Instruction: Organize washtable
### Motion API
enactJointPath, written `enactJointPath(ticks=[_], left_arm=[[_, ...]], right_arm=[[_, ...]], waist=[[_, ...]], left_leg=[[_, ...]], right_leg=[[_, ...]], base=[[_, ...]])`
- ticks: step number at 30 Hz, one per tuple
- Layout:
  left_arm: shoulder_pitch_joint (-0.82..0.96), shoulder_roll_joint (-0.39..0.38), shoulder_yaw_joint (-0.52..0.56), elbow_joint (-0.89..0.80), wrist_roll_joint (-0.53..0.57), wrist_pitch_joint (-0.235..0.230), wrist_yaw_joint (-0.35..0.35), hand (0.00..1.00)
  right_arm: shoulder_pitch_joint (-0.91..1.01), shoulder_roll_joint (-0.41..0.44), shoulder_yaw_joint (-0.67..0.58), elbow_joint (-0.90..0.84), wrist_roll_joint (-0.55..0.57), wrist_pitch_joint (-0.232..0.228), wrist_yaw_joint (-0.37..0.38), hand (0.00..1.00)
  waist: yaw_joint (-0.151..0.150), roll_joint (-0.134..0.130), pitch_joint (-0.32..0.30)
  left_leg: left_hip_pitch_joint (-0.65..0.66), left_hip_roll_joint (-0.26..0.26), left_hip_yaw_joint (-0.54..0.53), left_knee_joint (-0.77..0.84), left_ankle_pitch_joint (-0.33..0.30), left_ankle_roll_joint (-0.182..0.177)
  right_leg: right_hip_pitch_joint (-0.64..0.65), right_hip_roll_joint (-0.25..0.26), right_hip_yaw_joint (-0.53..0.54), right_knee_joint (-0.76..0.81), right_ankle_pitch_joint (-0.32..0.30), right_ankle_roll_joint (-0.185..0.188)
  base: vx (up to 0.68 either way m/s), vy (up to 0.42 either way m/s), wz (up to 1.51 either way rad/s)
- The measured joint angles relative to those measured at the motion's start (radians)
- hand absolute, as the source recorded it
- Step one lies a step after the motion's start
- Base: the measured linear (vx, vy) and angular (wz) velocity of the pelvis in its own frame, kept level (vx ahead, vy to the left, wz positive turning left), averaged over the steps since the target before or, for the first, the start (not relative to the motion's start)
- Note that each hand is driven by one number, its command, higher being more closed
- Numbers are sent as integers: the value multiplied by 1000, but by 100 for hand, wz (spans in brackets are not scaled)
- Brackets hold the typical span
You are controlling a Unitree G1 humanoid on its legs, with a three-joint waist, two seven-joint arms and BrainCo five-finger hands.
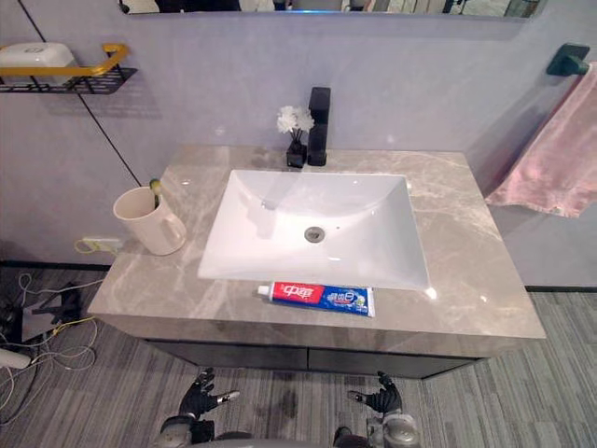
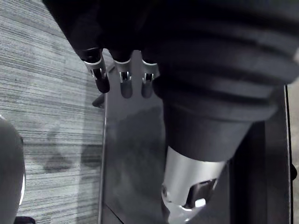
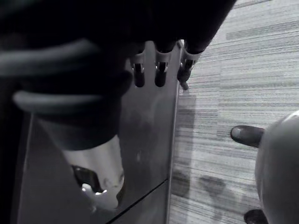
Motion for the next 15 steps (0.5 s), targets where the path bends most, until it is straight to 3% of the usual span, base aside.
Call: enactJointPath(ticks=[7,11,13,14,15], left_arm=[[-1,15,9,15,0,-3,1,0],[-5,15,18,23,0,-7,4,0],[-3,16,20,23,-1,-7,11,0],[30,78,90,42,1,-6,22,0],[30,78,90,42,1,-6,22,0]], right_arm=[[-3,-7,-16,45,1,1,0,0],[9,-10,-19,49,-1,2,0,0],[9,-15,-29,49,-2,2,-1,0],[-30,-83,-57,77,-21,-7,-5,0],[-30,-83,-57,77,-21,-7,-5,0]], waist=[[-1,-9,3],[-2,-22,10],[-3,-23,11],[-25,-21,-3],[-25,-21,-3]], left_leg=[[30,-20,-4,-73,37,11],[34,-28,-9,-101,44,-9],[34,-34,-34,-104,43,-10],[80,-33,-131,-134,54,-1],[80,-33,-131,-134,54,-1]], right_leg=[[14,-12,22,-60,63,-6],[10,-20,24,-69,65,-8],[10,-21,30,-70,65,-8],[34,0,18,-58,53,0],[34,0,18,-58,53,0]], base=[[-141,15,-6],[-137,-6,-6],[-53,18,-1],[0,0,0],[0,0,0]])
